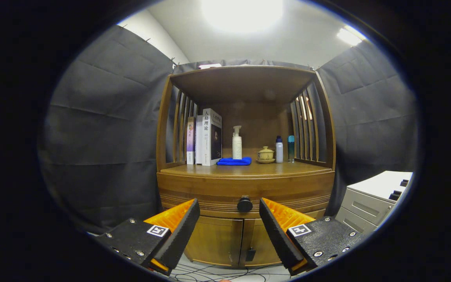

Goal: Pull open the drawer, take out the items inside it, and place them on the countertop above the cabinet.

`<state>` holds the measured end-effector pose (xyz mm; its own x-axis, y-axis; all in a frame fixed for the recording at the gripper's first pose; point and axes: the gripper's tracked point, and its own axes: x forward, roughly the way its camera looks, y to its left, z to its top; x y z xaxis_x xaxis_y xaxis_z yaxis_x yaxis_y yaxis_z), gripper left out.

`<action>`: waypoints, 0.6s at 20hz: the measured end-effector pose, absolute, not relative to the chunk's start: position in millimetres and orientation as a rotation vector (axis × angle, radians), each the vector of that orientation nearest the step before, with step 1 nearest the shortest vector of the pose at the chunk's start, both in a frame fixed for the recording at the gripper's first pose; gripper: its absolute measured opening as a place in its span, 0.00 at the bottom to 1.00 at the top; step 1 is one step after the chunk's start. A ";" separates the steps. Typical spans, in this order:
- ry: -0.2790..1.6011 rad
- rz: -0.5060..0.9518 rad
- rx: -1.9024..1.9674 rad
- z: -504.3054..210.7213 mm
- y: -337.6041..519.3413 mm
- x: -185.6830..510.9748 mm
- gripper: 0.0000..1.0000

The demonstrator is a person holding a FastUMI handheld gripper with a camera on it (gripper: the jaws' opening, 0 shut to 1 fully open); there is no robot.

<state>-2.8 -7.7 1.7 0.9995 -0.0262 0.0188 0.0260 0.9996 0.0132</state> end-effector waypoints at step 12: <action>0.036 -0.185 0.075 -8.5 -52.9 55.5 0.95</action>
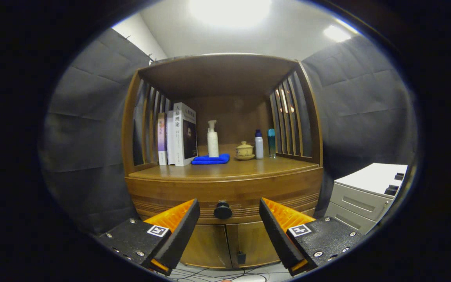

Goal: Pull open the drawer, take out the items inside it, and place them on the countertop above the cabinet.

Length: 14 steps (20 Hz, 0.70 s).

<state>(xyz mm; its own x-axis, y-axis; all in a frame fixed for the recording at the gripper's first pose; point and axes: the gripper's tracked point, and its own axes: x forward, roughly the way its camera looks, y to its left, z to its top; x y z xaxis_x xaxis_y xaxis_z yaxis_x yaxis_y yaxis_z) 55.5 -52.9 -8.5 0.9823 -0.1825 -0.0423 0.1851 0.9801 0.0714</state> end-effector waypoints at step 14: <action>0.191 -0.126 0.080 -67.7 -36.1 117.5 0.95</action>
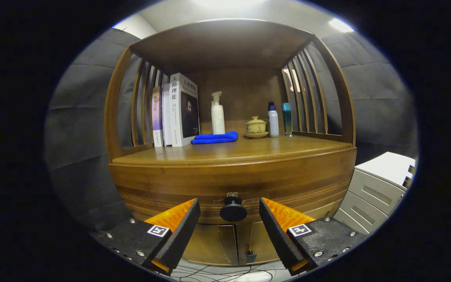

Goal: Pull open the drawer, take out the items inside it, and place them on the countertop above the cabinet.

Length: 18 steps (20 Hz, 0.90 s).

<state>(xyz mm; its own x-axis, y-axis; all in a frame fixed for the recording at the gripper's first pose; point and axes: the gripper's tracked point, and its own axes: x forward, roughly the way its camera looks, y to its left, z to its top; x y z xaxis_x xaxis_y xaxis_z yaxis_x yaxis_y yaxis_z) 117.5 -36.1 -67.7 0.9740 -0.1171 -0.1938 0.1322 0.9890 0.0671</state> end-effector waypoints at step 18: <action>0.287 -0.122 0.070 -95.7 -41.8 146.0 0.43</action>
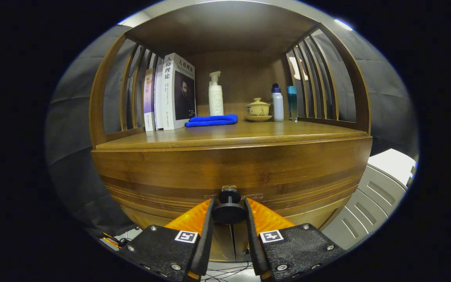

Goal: Pull open the drawer, take out the items inside it, and place them on the countertop above the cabinet.

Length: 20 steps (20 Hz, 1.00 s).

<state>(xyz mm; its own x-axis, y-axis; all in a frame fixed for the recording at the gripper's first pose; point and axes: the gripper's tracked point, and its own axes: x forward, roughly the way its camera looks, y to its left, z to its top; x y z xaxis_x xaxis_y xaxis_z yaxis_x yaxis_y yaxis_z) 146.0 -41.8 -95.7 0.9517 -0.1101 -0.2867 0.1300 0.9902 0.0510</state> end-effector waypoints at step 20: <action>0.263 -0.120 0.039 -90.1 -29.5 84.3 0.42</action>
<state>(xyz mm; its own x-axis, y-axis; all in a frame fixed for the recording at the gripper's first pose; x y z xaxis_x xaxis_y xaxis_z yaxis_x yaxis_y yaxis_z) 84.3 -29.5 -90.1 0.9585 -0.1132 -0.2616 0.1234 0.9921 0.0229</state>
